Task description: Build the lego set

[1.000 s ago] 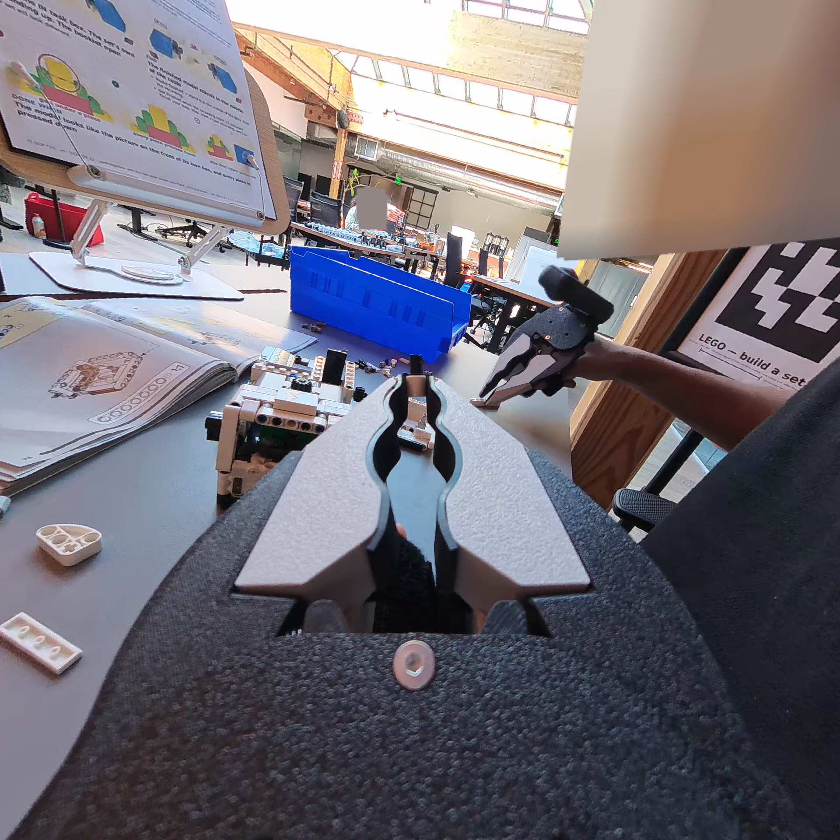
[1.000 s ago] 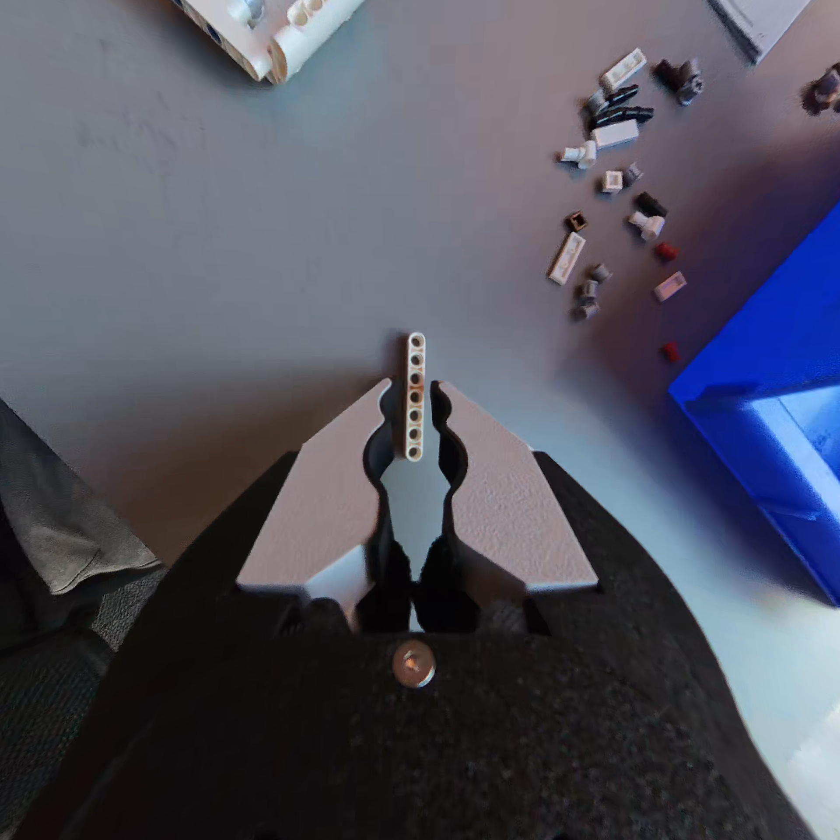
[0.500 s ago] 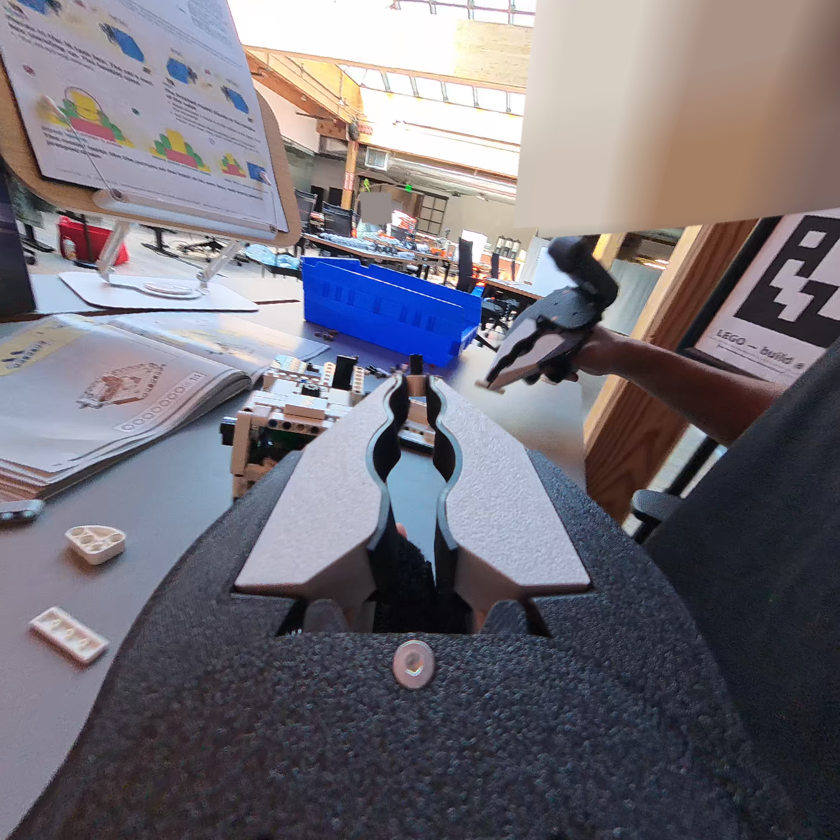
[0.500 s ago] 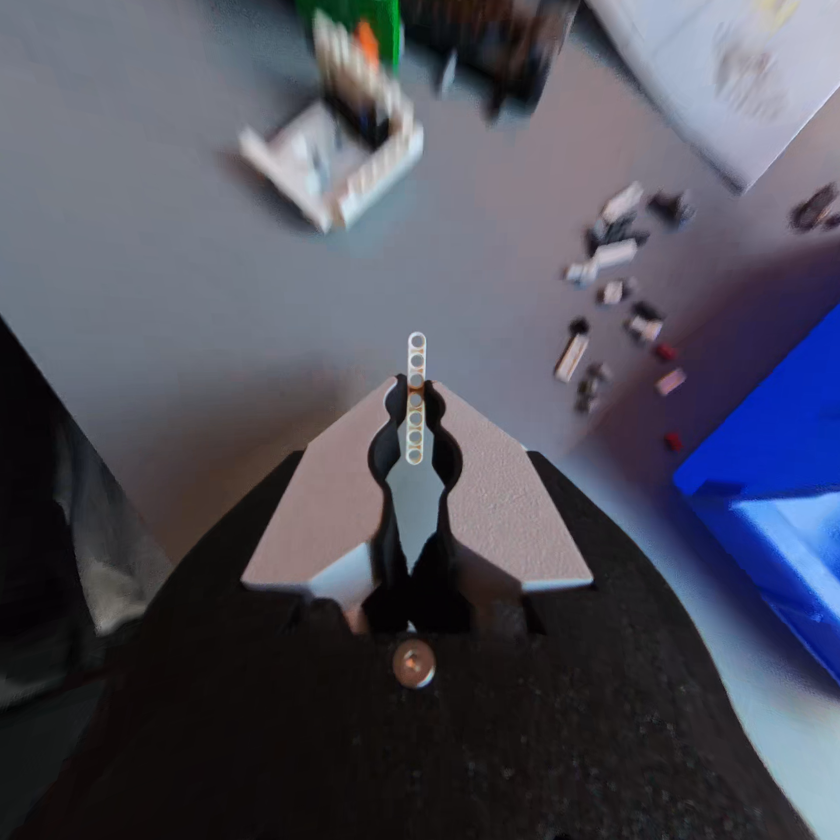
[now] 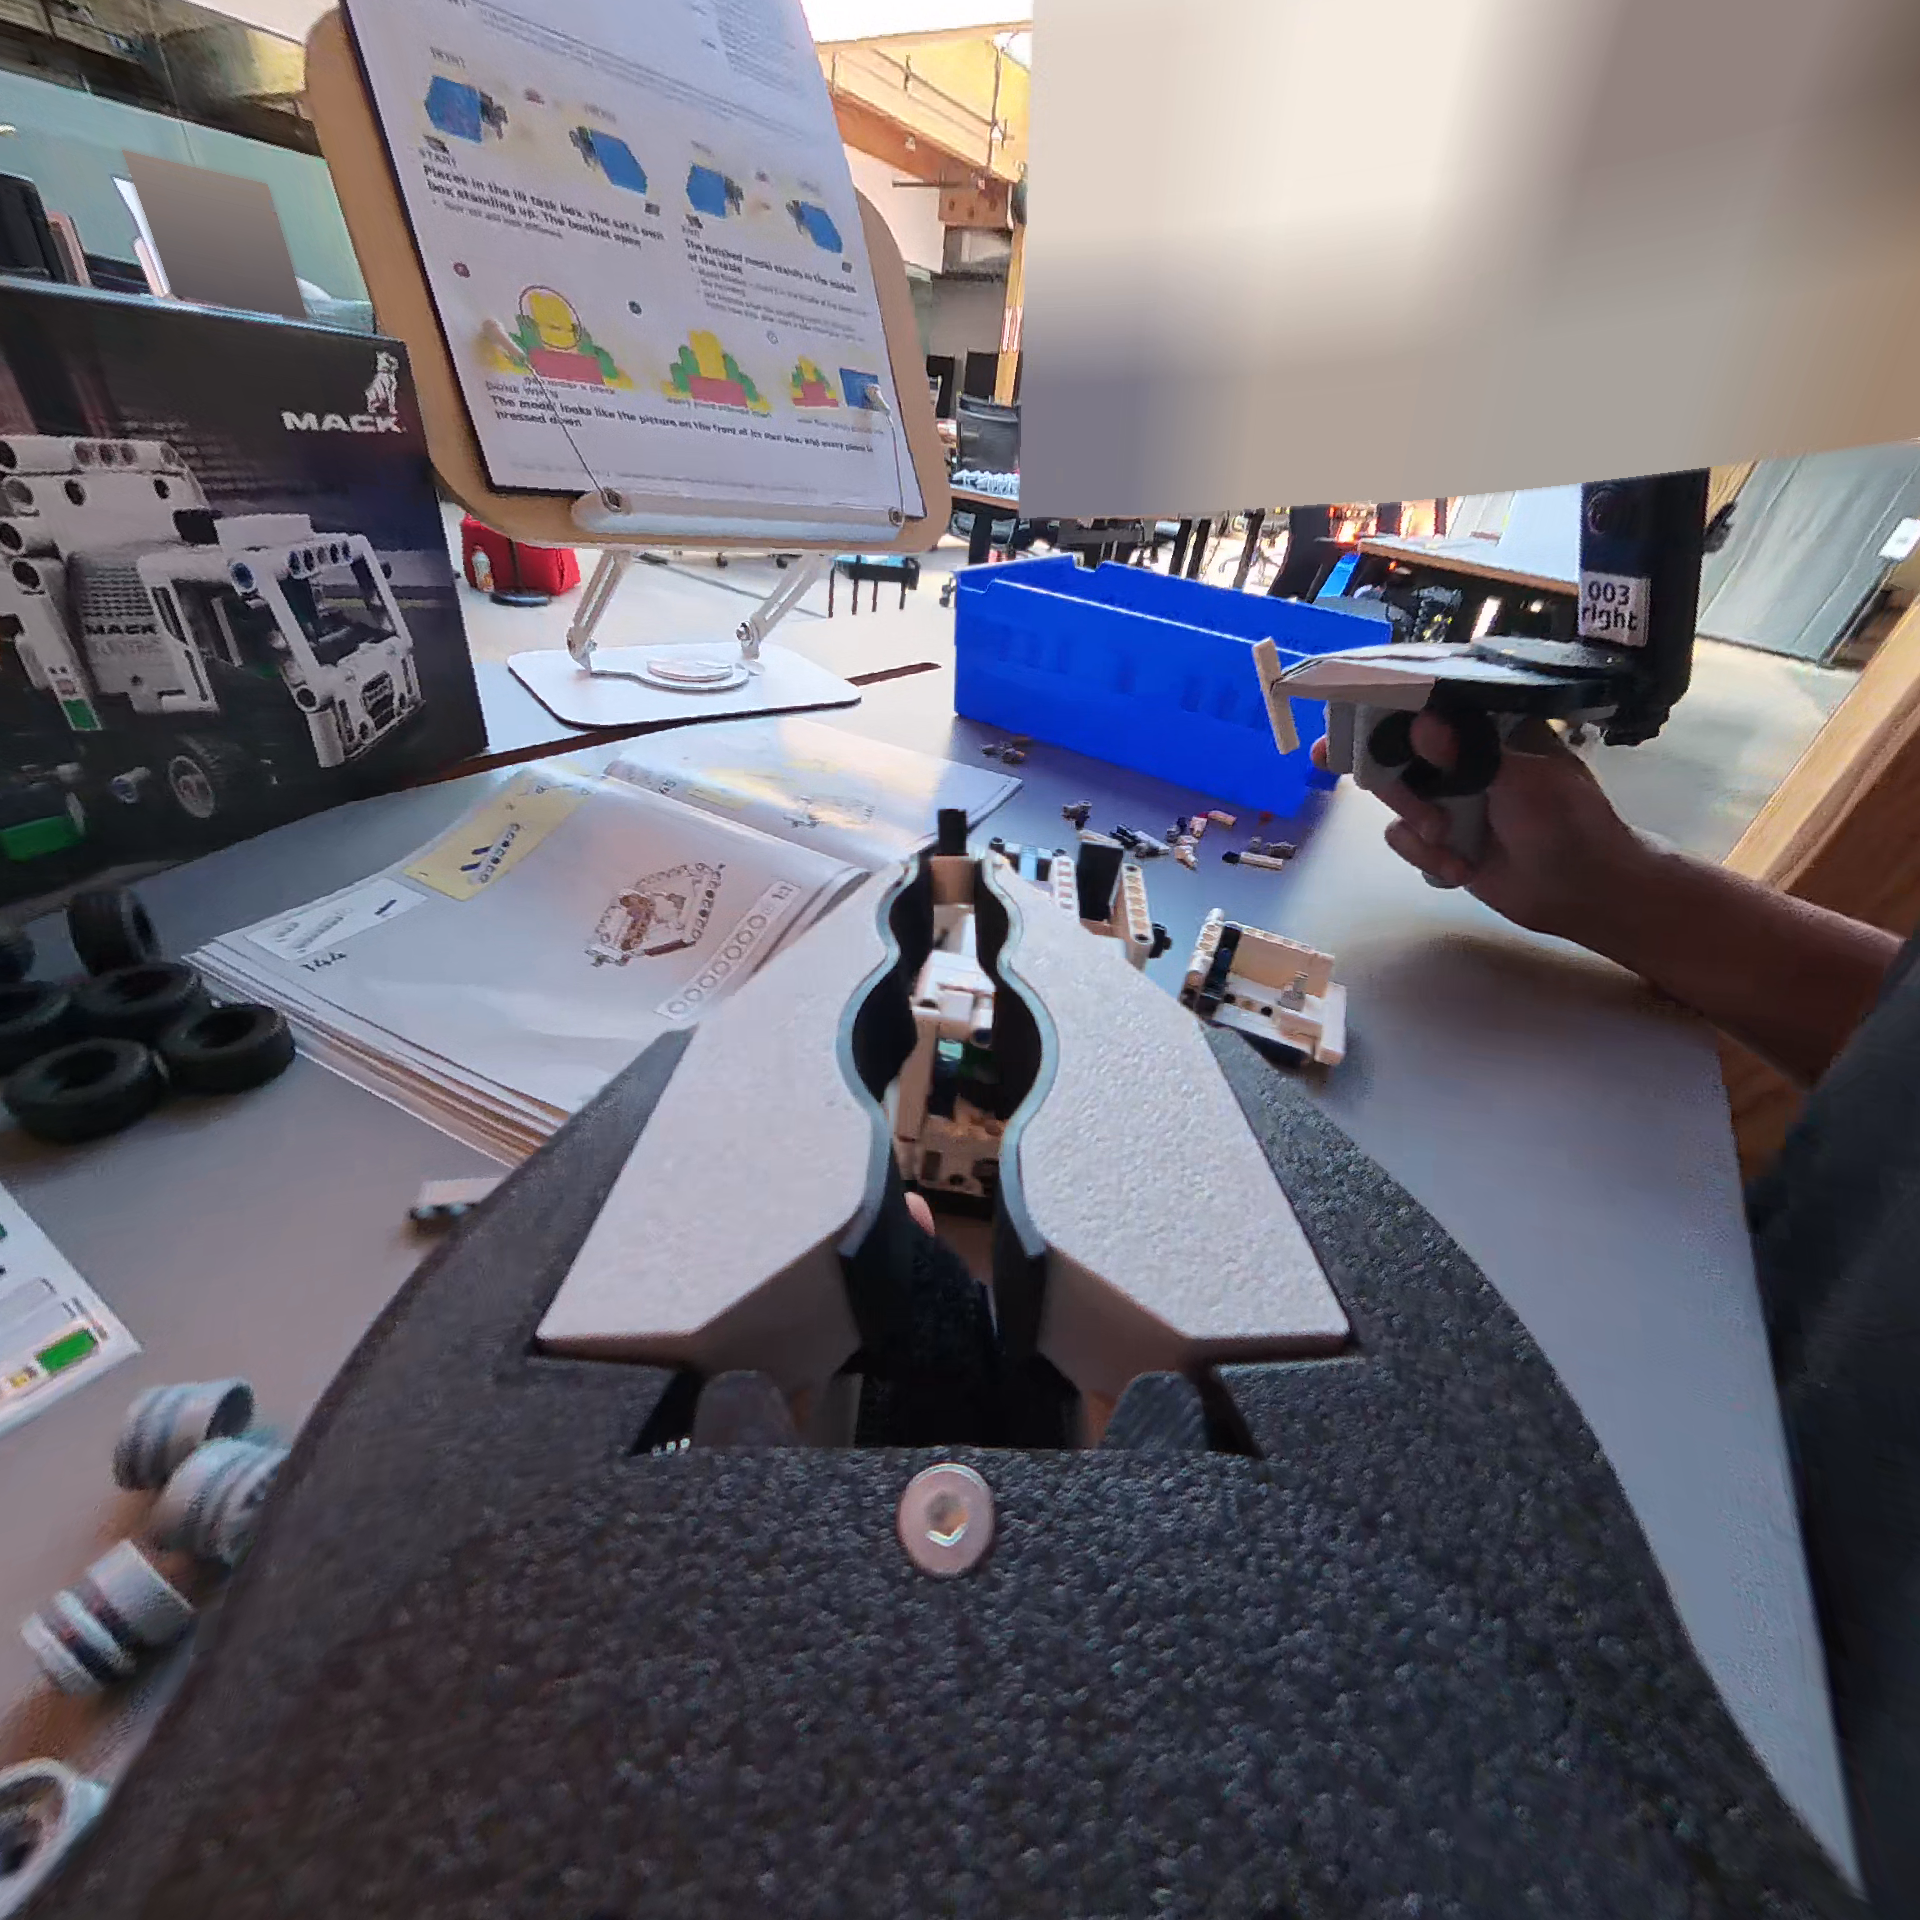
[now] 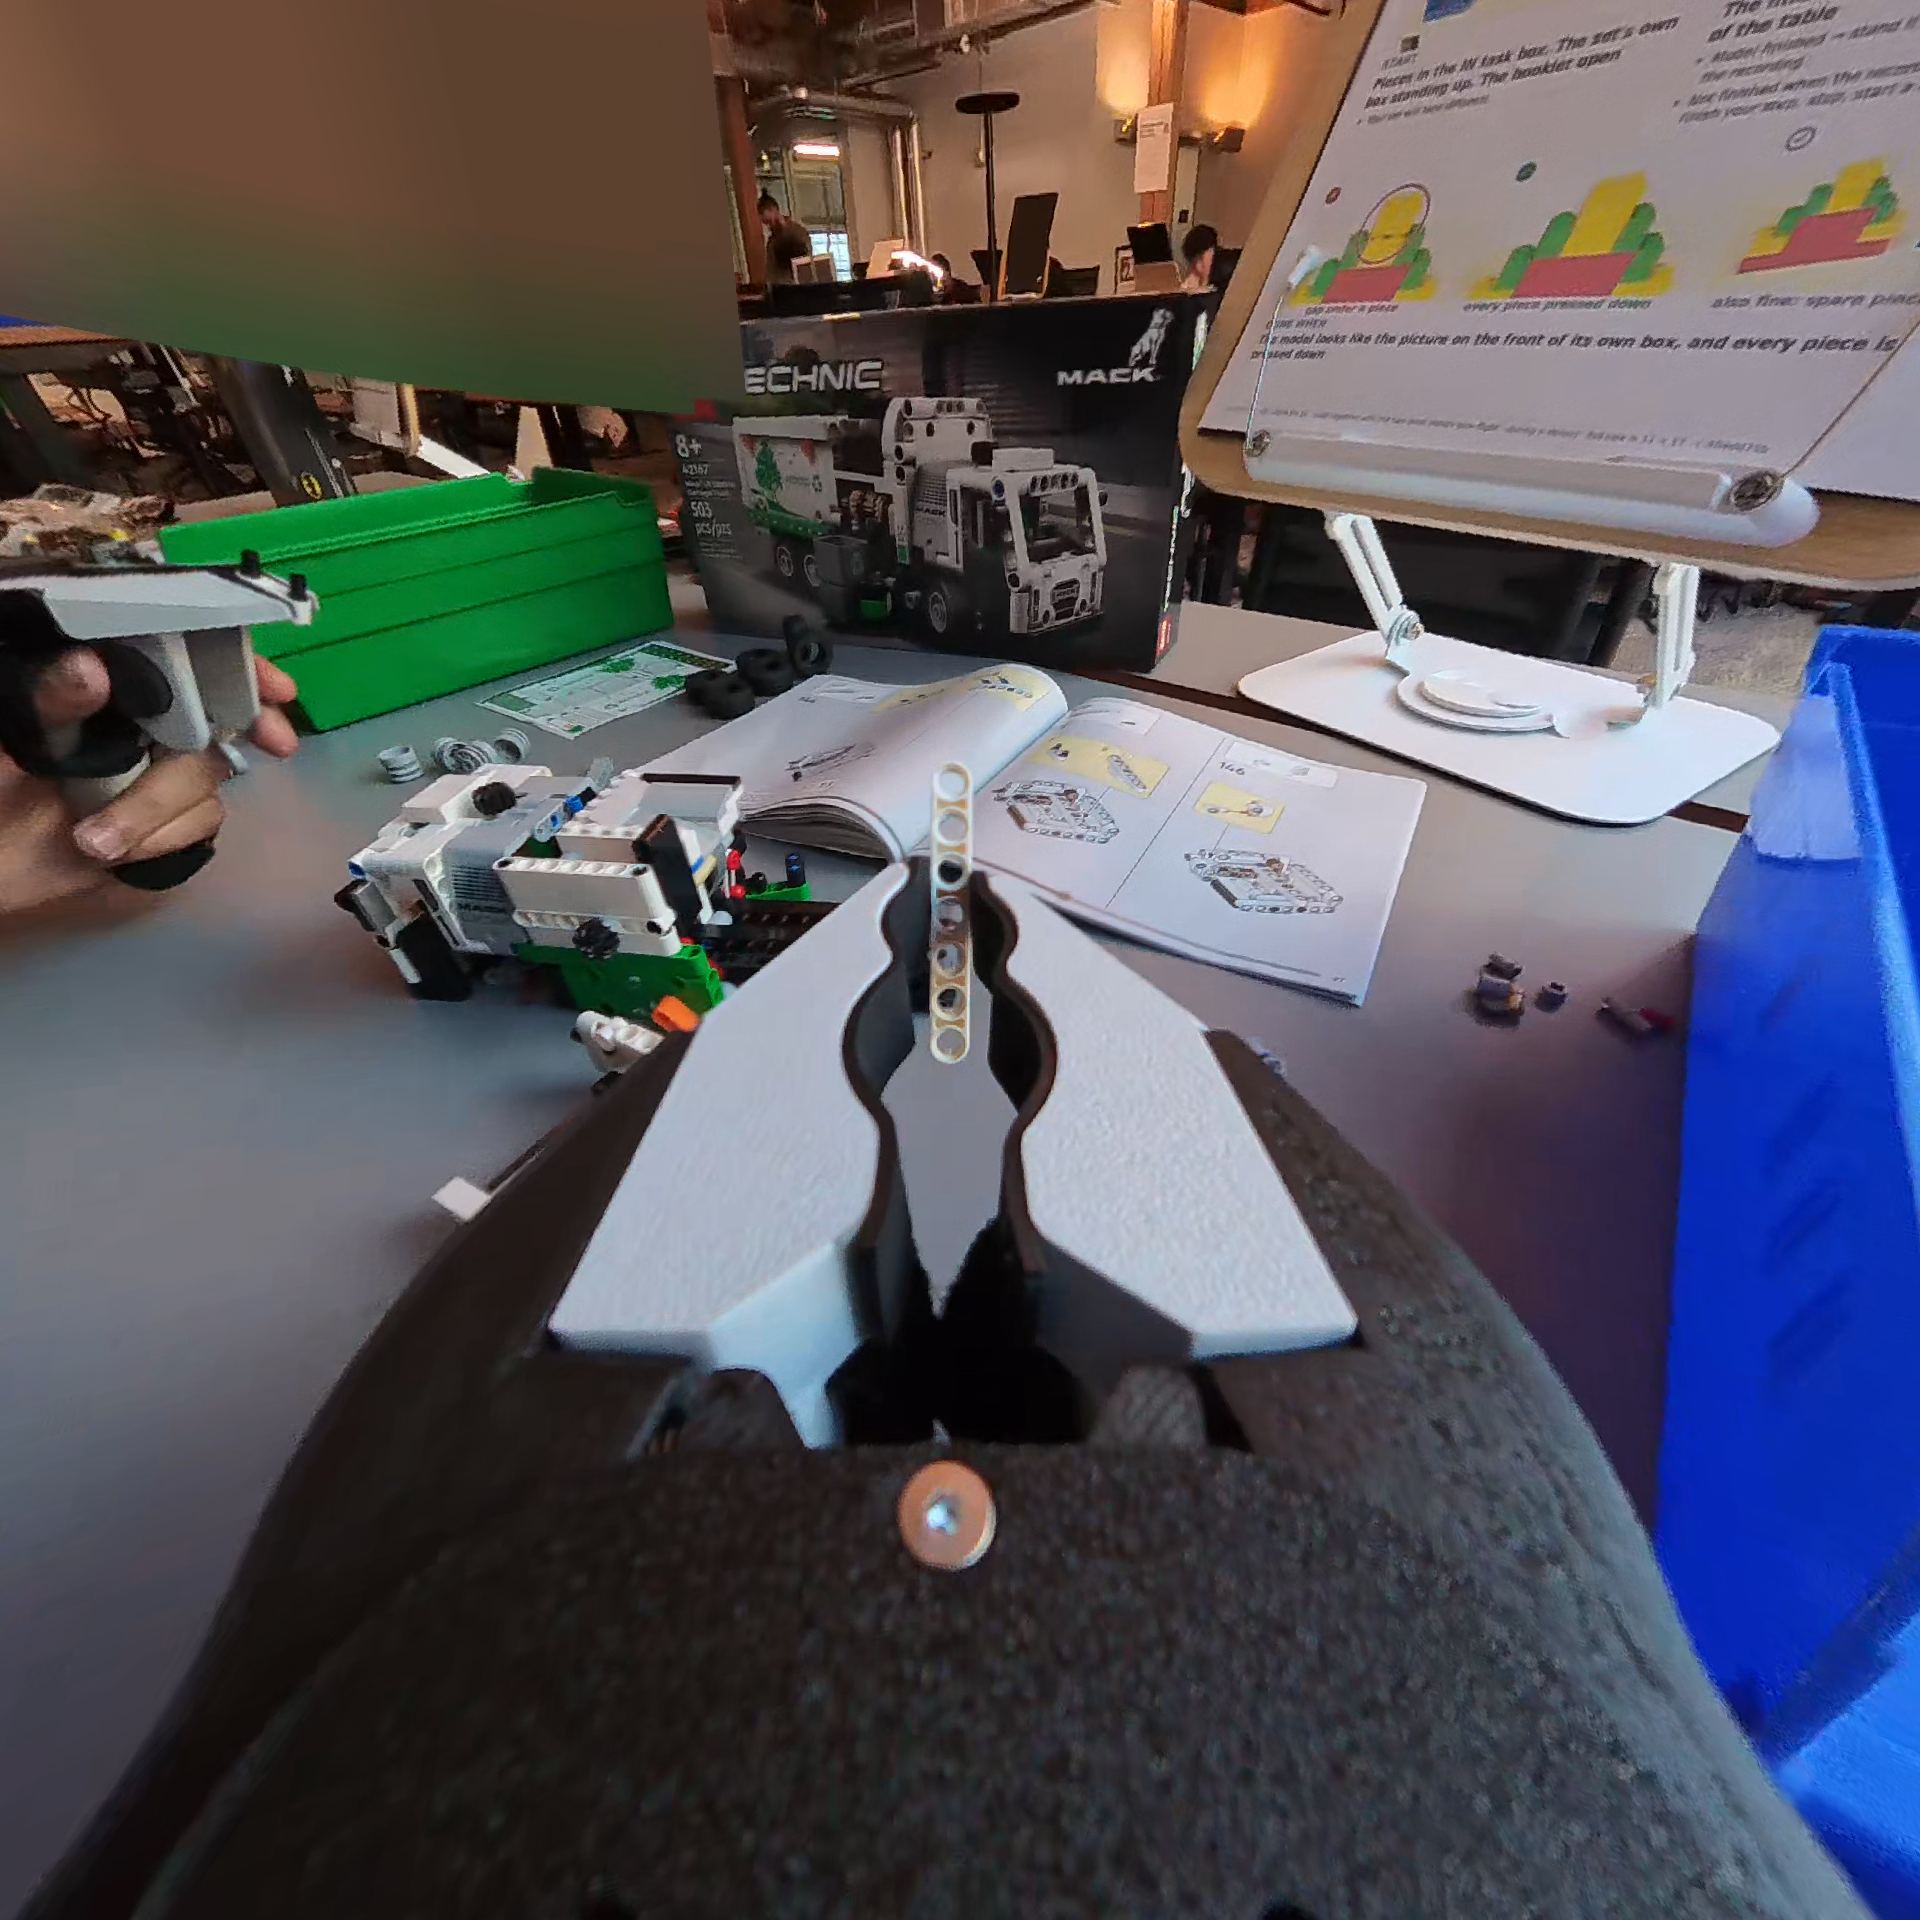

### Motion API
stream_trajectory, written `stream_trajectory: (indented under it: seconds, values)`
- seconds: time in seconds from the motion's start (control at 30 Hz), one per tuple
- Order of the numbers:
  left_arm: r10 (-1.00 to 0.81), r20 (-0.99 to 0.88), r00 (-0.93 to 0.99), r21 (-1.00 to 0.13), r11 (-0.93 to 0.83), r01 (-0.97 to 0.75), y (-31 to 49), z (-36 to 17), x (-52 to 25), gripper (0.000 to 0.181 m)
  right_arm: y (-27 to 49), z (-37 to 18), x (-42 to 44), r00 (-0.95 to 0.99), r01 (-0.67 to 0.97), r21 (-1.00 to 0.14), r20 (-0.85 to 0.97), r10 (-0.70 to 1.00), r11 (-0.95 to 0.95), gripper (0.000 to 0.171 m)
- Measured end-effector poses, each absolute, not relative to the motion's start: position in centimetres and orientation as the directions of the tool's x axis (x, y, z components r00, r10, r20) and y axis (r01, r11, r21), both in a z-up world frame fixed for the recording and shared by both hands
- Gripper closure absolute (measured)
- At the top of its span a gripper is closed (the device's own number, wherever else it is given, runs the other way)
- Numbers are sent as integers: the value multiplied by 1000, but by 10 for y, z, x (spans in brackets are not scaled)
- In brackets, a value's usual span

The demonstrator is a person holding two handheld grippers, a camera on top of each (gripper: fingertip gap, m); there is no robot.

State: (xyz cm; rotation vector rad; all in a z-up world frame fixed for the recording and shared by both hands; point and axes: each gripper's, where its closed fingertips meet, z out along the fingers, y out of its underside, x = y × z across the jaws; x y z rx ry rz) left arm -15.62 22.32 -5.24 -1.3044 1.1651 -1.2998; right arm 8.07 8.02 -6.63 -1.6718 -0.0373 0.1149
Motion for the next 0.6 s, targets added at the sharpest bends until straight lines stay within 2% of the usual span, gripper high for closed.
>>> stream_trajectory:
  seconds: [0.27, 0.4, 0.6]
  values:
    - [-997, -69, 18, -998, 69, -4, 239, -46, -138, 175, 80, -76, 83, 980, 200, -968, 197, 33, -153, 165]
    - [-985, -160, 68, -986, 156, -55, 245, -57, -142, 175, 85, -81, 74, 977, 211, -962, 203, 64, -175, 165]
    - [-976, -215, 33, -973, 212, -87, 231, -61, -134, 175, 87, -86, 70, 973, 227, -954, 215, 79, -197, 165]
